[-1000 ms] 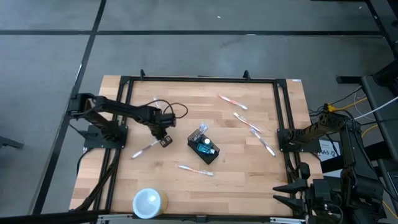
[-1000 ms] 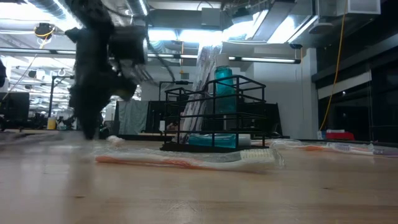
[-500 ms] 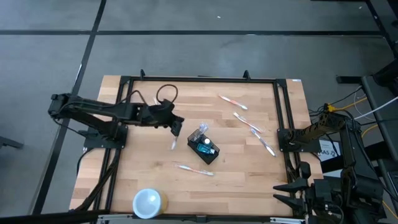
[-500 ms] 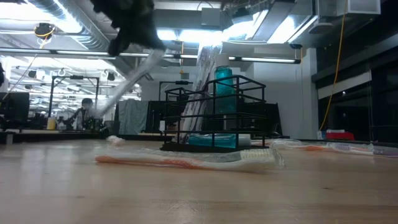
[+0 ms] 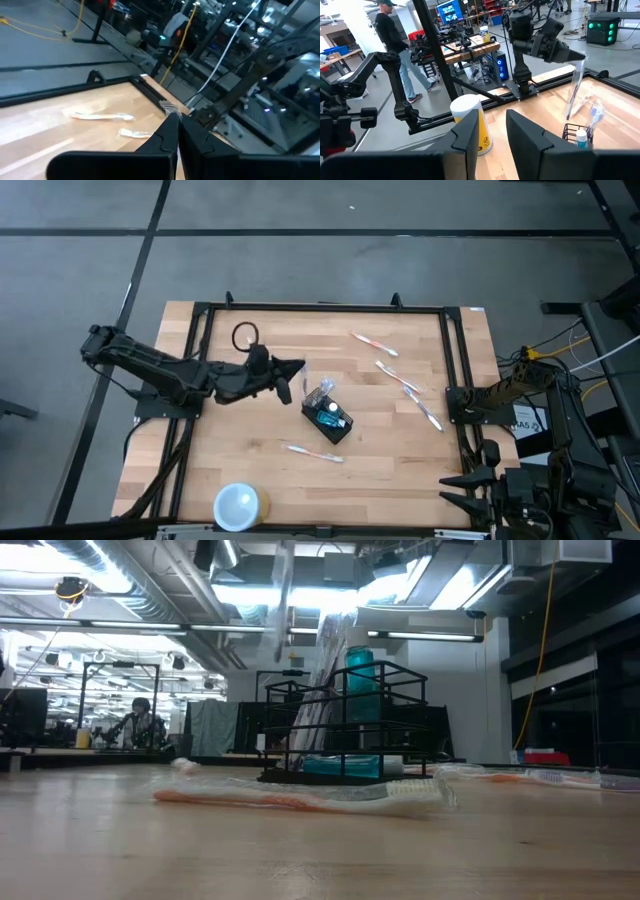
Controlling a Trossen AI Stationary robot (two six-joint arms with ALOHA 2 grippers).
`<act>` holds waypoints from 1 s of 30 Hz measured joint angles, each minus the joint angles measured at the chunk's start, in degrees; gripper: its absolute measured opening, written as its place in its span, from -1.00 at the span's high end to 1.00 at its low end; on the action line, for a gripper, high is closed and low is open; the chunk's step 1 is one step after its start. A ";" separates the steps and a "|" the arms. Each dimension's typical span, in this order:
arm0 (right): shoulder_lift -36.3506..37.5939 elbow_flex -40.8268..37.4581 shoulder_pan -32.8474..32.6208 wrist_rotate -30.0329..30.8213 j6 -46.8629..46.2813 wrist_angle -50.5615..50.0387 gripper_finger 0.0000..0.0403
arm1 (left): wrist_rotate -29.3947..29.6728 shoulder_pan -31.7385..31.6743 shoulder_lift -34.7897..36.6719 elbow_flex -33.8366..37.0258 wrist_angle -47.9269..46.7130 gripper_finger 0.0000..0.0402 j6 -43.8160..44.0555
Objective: Pick & Place toothbrushing station
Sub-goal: Put the violet toothbrush into the wire organizer
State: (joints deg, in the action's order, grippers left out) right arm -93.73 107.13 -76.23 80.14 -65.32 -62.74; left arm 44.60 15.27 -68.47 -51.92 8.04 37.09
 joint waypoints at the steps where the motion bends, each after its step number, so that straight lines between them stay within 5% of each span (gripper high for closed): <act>1: 0.00 0.00 -0.01 0.00 -0.01 -0.15 0.50 | 1.19 0.73 -0.45 0.01 0.36 0.99 -0.65; 15: 0.00 0.00 0.00 -0.02 -0.64 -0.49 0.50 | 5.13 2.42 -9.19 0.02 11.58 0.99 -1.91; 30: 0.00 0.00 0.00 -0.02 -1.11 -0.51 0.50 | 8.43 3.08 -10.28 0.04 5.22 0.99 -0.47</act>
State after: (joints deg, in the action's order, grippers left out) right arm -93.73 107.13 -76.23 80.11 -66.43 -63.25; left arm 53.03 18.34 -78.74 -51.88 13.26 36.62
